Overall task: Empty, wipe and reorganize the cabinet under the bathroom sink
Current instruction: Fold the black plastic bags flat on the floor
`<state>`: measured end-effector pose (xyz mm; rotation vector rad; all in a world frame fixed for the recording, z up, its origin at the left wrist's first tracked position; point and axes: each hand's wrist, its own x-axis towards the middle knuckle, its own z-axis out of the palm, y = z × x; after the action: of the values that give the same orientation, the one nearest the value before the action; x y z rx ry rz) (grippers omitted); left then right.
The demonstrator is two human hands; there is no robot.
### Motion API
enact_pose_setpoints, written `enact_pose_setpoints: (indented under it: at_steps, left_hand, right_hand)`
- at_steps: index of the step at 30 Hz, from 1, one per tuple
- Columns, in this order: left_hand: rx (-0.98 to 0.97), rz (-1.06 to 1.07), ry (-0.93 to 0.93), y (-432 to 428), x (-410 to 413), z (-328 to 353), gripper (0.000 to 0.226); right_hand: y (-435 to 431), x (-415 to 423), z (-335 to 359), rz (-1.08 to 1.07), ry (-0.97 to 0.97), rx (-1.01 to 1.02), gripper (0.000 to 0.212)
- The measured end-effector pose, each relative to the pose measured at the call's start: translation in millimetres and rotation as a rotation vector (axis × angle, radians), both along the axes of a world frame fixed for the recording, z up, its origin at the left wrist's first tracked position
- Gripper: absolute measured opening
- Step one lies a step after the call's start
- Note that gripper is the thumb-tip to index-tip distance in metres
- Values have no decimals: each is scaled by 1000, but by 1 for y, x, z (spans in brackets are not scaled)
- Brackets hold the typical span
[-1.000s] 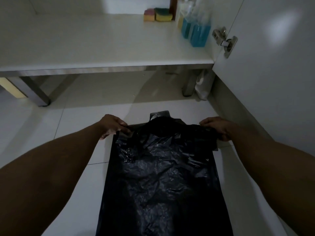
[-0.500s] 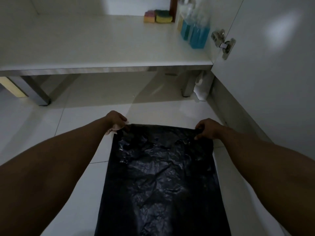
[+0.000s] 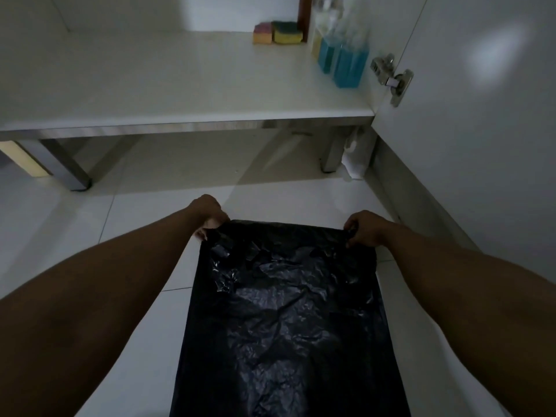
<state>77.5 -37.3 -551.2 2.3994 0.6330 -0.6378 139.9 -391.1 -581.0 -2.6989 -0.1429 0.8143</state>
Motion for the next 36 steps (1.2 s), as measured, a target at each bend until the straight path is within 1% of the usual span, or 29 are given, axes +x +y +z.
enact_pose_setpoints:
  at_steps: [1, 2, 3, 5, 6, 8, 10, 14, 17, 20, 22, 25, 27, 28, 30, 33, 36]
  left_hand:
    - [106, -94, 16, 3, 2, -2, 44]
    - [193, -175, -3, 5, 4, -4, 56]
    - [225, -241, -47, 7, 5, -6, 66]
    - [173, -370, -75, 6, 5, -8, 76]
    - [149, -437, -40, 5, 5, -9, 80]
    - [191, -552, 61, 5, 6, -10, 85]
    - [266, -610, 65, 8, 5, -15, 82]
    - [352, -691, 19, 7, 4, -20, 56]
    - [401, -706, 53, 5, 3, -20, 46]
    - [461, -678, 17, 10, 6, -19, 21]
    - [517, -633, -64, 14, 9, -14, 18]
    - [648, -566, -237, 23, 20, -1, 11]
    - [698, -501, -362, 30, 28, 8, 11]
    - [705, -469, -412, 34, 30, 12, 12]
    - [742, -440, -479, 40, 30, 21, 15]
    - [803, -443, -500, 44, 18, 30, 18]
    - [852, -481, -473, 38, -7, 32, 20]
  right_hand:
    - [1, -1, 0, 11, -8, -15, 51]
    - [1, -1, -1, 21, -18, -30, 50]
    - [1, -2, -1, 33, -26, -49, 49]
    - [0, -1, -4, 51, -36, -107, 46]
    - [-1, 0, -7, 54, -40, -141, 46]
    - [-3, -1, -8, 79, -40, -191, 45]
    - [-3, -2, -7, 93, -40, -208, 43]
    - [-2, 1, -7, 119, -24, -232, 39]
    - [1, 3, -7, 172, -16, -313, 33]
    - [5, 7, 1, 235, -65, -354, 32]
    - [8, 10, 13, 233, -142, -334, 26]
    - [13, 17, 34, 226, -367, -258, 15]
    - [19, 25, 46, 180, -504, -191, 9]
    - [24, 27, 53, 148, -540, -176, 7]
    - [32, 32, 65, 145, -637, -206, 12]
    - [40, 23, 82, 277, -823, -347, 20]
    - [38, 5, 89, 428, -876, -421, 18]
